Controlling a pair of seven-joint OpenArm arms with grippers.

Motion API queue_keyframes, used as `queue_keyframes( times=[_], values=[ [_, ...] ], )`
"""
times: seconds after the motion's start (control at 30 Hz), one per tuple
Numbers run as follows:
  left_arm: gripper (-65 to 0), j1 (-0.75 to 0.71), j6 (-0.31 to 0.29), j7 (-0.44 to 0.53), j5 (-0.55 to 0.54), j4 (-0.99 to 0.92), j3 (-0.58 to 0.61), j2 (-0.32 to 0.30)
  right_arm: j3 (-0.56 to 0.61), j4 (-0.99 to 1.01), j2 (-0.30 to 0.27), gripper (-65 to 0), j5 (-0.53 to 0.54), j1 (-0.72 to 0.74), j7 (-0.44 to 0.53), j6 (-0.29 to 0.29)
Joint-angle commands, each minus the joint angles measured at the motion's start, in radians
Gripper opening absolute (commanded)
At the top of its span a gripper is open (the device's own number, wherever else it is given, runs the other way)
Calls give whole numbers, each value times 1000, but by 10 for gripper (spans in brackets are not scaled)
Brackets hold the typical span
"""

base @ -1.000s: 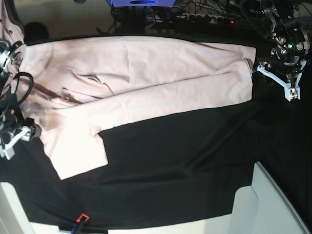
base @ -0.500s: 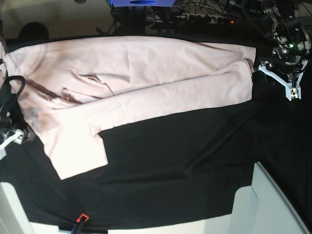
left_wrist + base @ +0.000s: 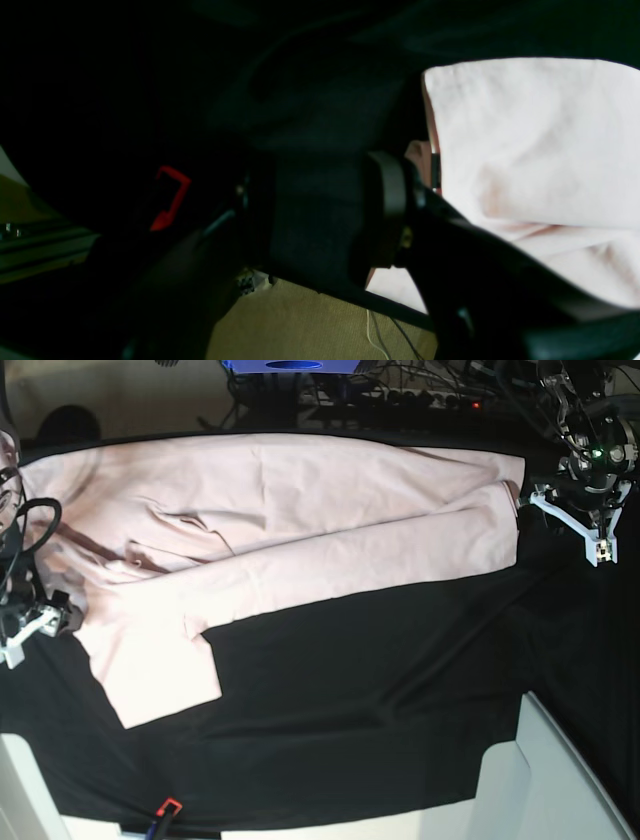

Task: Fold the T-shirt properly
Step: 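Release the fold and move both grippers to the shirt's hem corners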

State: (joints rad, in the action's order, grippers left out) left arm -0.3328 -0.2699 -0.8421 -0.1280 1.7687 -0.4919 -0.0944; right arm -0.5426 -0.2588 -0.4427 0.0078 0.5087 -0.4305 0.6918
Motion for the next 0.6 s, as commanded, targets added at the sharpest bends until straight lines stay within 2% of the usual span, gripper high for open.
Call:
queue_keyframes(
  times=[0.0,0.07,0.13,0.2,0.3,0.33,0.4,0.57],
  values=[
    [-368,4,4,17,1,15,-4,-12,0,-12,-14,-264,5,15,0,6],
    [-364,8,4,17,1,12,-4,-12,0,-12,2,-268,5,6,0,6],
    [-363,11,4,17,1,12,-4,-12,0,-12,5,-310,5,3,0,6],
    [-361,13,4,17,1,12,-4,-12,0,-12,11,-392,5,1,0,6],
    [-361,13,4,17,1,12,-1,-12,0,-12,12,-599,5,1,-1,6],
    [-361,14,4,17,1,12,-1,-12,0,-12,12,-650,5,1,-1,6],
    [-361,30,4,17,1,10,-3,-12,0,-12,14,-635,5,1,-12,6],
    [-359,60,4,17,1,-10,-4,-12,0,-12,14,-650,5,1,-17,6]
  ],
)
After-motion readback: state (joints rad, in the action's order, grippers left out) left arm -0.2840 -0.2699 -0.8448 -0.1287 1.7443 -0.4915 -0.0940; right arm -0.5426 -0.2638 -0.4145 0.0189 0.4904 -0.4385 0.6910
